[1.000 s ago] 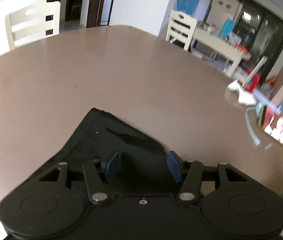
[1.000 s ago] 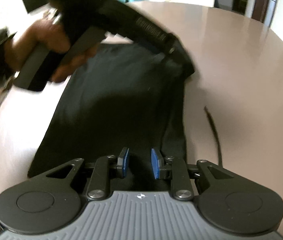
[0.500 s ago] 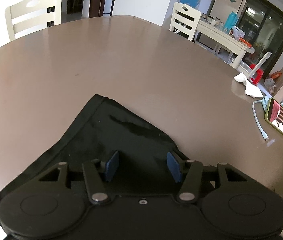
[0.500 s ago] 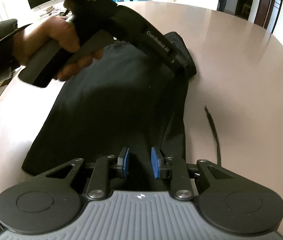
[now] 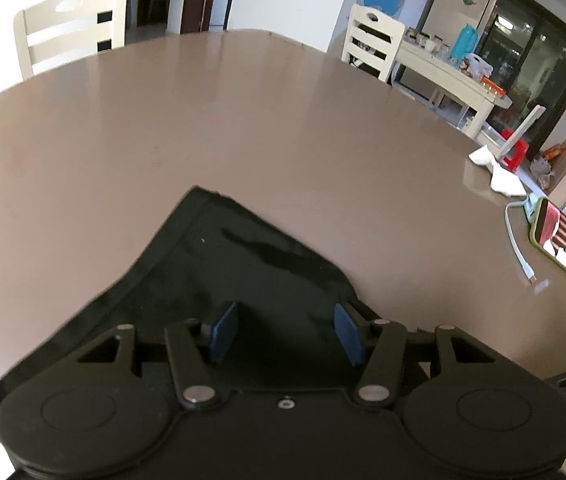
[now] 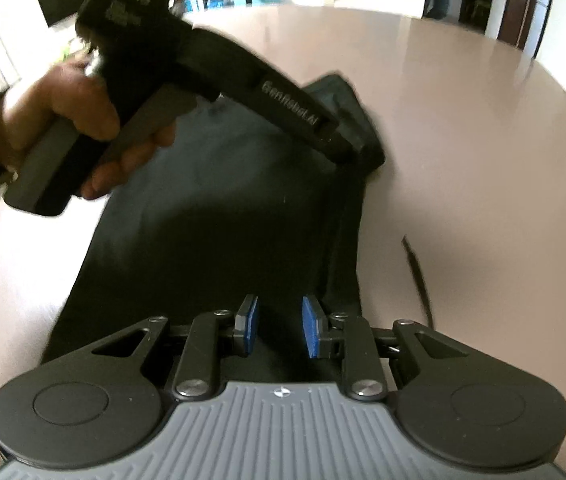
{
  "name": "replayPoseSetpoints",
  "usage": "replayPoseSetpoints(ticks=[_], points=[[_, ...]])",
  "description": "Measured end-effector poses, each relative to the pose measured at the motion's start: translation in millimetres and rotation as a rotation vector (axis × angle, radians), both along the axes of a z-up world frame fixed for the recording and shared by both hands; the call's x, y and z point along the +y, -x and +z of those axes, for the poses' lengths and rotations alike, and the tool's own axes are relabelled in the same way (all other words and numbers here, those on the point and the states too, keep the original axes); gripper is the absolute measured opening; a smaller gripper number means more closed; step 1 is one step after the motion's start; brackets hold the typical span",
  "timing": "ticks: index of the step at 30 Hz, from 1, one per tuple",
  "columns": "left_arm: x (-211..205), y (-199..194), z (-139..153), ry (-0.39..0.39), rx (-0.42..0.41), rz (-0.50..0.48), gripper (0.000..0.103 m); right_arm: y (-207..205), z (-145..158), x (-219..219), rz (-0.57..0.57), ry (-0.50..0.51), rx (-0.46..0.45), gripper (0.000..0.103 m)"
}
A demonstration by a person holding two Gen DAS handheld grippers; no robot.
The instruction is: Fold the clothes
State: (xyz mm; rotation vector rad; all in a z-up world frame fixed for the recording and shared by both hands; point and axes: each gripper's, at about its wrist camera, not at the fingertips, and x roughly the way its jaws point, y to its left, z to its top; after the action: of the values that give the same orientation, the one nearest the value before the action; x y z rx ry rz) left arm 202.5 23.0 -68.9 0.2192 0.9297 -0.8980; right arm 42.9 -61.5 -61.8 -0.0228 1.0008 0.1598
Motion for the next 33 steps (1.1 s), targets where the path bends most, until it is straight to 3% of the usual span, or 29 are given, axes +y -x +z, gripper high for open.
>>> replayPoseSetpoints(ticks=[13,19,24,33], points=[[-4,-5,0,0.007,0.007,-0.002,0.054,33,3,-1,0.012,-0.025,0.022,0.026],[3,-5,7,0.036,0.01,0.021,0.054,26,9,-4,-0.009,-0.072,0.037,0.026],[4,-6,5,0.007,-0.003,0.025,0.054,12,11,-1,0.001,-0.024,-0.016,0.026],[2,-5,2,0.005,0.0,0.025,0.054,3,1,-5,0.003,-0.001,-0.002,0.026]])
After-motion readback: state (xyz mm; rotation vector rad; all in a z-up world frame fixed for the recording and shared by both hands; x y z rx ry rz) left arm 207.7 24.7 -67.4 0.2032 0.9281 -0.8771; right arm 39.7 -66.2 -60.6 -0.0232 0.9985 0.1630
